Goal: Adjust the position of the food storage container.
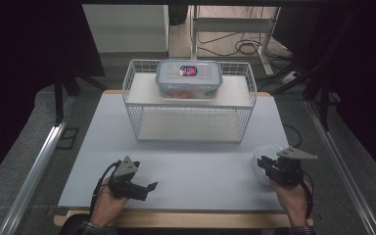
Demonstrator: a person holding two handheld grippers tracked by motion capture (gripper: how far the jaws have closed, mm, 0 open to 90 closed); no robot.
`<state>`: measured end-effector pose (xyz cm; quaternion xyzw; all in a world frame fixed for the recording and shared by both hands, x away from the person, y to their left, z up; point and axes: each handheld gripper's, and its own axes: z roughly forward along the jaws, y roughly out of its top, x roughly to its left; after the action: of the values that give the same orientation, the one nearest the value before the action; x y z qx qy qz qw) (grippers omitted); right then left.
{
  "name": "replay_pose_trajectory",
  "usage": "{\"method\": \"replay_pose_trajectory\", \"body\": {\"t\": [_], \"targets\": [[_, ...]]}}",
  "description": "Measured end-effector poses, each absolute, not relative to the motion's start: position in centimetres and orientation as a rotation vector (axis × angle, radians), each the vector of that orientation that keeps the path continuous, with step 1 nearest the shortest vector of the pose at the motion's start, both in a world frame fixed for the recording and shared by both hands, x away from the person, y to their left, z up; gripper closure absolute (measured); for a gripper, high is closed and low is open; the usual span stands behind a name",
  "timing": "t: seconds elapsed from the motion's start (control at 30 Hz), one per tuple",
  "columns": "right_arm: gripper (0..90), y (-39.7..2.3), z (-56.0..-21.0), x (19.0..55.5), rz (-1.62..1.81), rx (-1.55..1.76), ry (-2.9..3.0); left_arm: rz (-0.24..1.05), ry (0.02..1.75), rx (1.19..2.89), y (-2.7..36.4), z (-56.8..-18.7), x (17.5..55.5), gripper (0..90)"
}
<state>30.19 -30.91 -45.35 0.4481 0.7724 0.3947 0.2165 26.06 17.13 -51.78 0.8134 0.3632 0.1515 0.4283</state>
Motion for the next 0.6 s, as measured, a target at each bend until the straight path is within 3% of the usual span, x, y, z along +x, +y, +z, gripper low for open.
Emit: {"method": "replay_pose_trajectory", "body": {"t": [0.13, 0.6], "targets": [[88.8, -32.0, -45.1, 30.3, 1.070, 1.243, 2.125, 0.382, 0.900, 2.038, 17.1, -51.8, 26.0, 1.9], [89.1, -37.6, -45.1, 31.2, 0.994, 1.410, 1.937, 0.384, 0.903, 2.045, 17.0, -51.9, 26.1, 1.9]]}}
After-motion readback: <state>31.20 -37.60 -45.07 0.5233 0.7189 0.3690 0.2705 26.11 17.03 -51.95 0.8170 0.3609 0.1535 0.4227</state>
